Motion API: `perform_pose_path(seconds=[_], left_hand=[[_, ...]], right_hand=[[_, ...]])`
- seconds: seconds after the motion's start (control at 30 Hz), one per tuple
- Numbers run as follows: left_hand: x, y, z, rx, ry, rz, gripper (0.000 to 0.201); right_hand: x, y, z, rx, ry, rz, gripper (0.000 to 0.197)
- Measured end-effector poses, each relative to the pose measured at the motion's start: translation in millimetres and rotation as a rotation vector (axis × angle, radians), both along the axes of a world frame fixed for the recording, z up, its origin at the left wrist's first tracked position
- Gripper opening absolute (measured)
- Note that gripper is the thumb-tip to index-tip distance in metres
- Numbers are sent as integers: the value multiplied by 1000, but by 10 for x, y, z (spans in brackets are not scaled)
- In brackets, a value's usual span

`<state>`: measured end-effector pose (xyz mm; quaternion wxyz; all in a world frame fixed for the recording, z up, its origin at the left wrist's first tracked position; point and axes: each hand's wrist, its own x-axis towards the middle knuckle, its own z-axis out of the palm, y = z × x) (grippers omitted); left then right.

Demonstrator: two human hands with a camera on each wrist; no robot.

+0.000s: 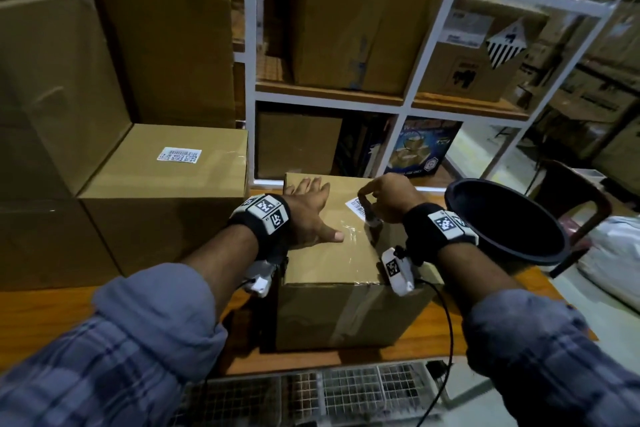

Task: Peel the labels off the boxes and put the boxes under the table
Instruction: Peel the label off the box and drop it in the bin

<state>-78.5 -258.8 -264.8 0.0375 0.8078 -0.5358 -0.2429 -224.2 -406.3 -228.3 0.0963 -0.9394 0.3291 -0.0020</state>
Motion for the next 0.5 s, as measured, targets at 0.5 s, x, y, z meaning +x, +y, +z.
perform_pose_path(seconds=[0.5], left_hand=[[22, -66, 310, 106, -140, -13, 125]], right_hand=[[72, 61, -71, -63, -12, -40, 35]])
